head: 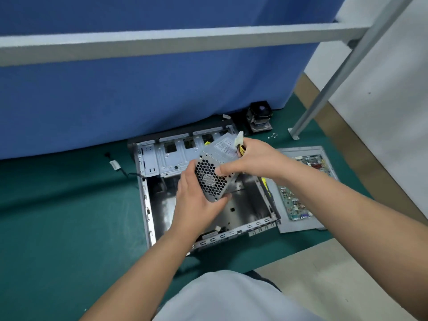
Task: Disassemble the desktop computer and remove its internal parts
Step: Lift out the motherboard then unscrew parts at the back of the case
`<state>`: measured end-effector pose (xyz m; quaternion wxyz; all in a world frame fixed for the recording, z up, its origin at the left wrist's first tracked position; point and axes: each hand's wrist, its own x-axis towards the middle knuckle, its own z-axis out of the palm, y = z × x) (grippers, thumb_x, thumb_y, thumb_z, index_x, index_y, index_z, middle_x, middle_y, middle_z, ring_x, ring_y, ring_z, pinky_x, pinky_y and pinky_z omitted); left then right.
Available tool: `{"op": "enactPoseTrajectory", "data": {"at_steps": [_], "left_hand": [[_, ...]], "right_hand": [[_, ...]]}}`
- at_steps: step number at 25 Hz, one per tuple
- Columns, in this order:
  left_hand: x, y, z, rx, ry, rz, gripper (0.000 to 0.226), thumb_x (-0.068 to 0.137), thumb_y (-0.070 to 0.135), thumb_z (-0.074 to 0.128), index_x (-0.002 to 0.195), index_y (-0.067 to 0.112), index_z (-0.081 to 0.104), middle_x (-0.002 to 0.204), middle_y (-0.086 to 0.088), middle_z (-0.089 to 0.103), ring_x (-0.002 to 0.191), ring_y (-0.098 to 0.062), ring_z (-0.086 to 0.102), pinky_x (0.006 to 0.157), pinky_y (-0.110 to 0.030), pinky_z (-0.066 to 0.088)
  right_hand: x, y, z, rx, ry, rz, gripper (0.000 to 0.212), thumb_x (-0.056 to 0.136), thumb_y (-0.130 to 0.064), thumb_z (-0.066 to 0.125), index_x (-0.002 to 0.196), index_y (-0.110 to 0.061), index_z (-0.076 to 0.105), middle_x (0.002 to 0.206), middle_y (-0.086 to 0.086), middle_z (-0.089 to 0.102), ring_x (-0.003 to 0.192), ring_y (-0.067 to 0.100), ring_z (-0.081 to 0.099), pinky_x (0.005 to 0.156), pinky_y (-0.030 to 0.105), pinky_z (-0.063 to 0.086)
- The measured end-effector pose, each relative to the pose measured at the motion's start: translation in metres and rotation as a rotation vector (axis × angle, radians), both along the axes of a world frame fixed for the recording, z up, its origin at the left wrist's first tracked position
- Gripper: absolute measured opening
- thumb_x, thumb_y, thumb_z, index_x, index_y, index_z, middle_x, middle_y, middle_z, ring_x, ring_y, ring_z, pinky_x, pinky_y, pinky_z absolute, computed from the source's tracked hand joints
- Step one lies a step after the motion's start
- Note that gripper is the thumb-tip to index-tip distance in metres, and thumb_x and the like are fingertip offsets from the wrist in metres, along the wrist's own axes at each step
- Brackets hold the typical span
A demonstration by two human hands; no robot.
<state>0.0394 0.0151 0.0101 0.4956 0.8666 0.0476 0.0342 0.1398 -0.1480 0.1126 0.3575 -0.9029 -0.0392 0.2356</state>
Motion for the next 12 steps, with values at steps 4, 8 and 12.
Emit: {"op": "enactPoseTrajectory", "data": {"at_steps": [4,8,12], "left_hand": [[0.032,-0.021,0.017,-0.332,0.009,0.108,0.095,0.067,0.053,0.089,0.14,0.047,0.029,0.137,0.013,0.055,0.125,-0.007,0.056,0.11,-0.044,0.048],[0.061,-0.052,0.027,-0.609,0.102,0.149,0.092,0.061,0.058,0.088,0.136,0.048,0.037,0.117,0.028,0.068,0.106,-0.002,0.069,0.091,-0.046,0.059],[0.091,-0.108,0.032,-0.846,0.222,0.101,0.09,0.061,0.052,0.088,0.138,0.035,0.046,0.117,0.016,0.072,0.1,-0.015,0.075,0.074,-0.048,0.062]], "right_hand": [[0.029,-0.052,0.02,0.25,-0.026,-0.175,0.08,0.059,-0.086,0.07,0.117,-0.032,0.063,0.11,-0.012,0.07,0.101,0.011,0.069,0.088,0.036,0.058],[0.047,-0.122,0.014,0.402,0.001,-0.138,0.057,0.083,-0.061,0.074,0.13,-0.033,0.059,0.117,-0.026,0.069,0.115,-0.011,0.059,0.102,0.022,0.043],[0.057,-0.187,-0.009,0.372,-0.046,-0.221,0.067,0.088,-0.04,0.078,0.147,-0.025,0.05,0.133,-0.021,0.061,0.122,0.0,0.058,0.11,0.028,0.041]]}}
